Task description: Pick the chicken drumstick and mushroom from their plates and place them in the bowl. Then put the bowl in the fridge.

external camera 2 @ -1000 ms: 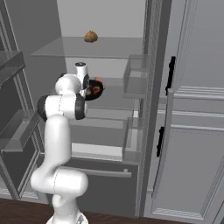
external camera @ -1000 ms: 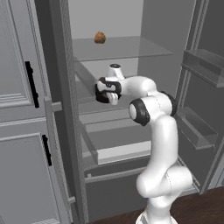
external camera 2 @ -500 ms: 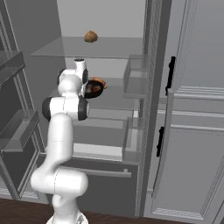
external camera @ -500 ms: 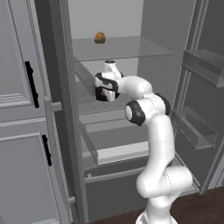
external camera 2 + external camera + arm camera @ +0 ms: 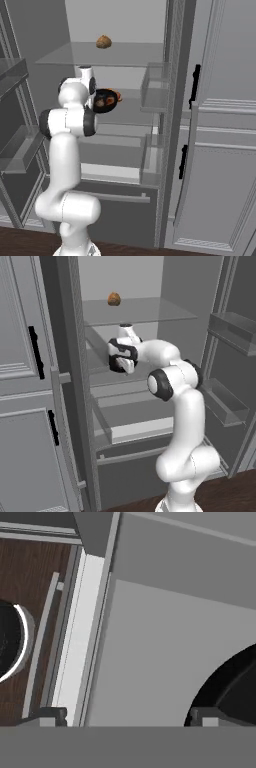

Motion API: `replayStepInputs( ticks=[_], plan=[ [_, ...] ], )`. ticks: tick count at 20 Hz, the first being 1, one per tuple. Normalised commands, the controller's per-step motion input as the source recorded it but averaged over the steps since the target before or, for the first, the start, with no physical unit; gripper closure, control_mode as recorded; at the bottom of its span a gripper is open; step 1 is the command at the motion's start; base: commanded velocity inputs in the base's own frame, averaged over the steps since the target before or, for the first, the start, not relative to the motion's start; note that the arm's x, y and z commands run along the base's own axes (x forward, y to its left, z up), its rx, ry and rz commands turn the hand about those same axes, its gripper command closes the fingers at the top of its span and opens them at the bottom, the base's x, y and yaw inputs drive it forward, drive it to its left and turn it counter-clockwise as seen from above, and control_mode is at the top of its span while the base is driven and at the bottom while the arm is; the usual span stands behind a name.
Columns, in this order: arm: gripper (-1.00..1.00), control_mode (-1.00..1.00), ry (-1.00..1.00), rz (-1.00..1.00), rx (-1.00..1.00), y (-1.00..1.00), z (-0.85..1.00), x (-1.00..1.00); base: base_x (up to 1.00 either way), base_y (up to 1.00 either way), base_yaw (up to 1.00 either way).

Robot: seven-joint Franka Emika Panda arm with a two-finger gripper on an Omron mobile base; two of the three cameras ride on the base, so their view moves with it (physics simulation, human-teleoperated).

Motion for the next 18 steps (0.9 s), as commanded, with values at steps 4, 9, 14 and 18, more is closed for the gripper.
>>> replayStepInputs(
  ticks=[4, 9, 14, 18],
  plan=[
    [-1.00, -1.00, -0.17, 0.02, 0.00, -0.02, -0.30, -0.51, 0.00, 0.00, 0.00],
    [-1.00, -1.00, -0.32, 0.07, 0.03, -0.01, 0.06, -0.73, 0.00, 0.00, 0.00],
    [-1.00, -1.00, -0.39, 0.10, 0.02, 0.00, 0.77, -0.87, 0.00, 0.00, 0.00],
    [-1.00, -1.00, -0.28, 0.02, 0.00, -0.24, 0.69, -1.00, 0.00, 0.00, 0.00]
  ],
)
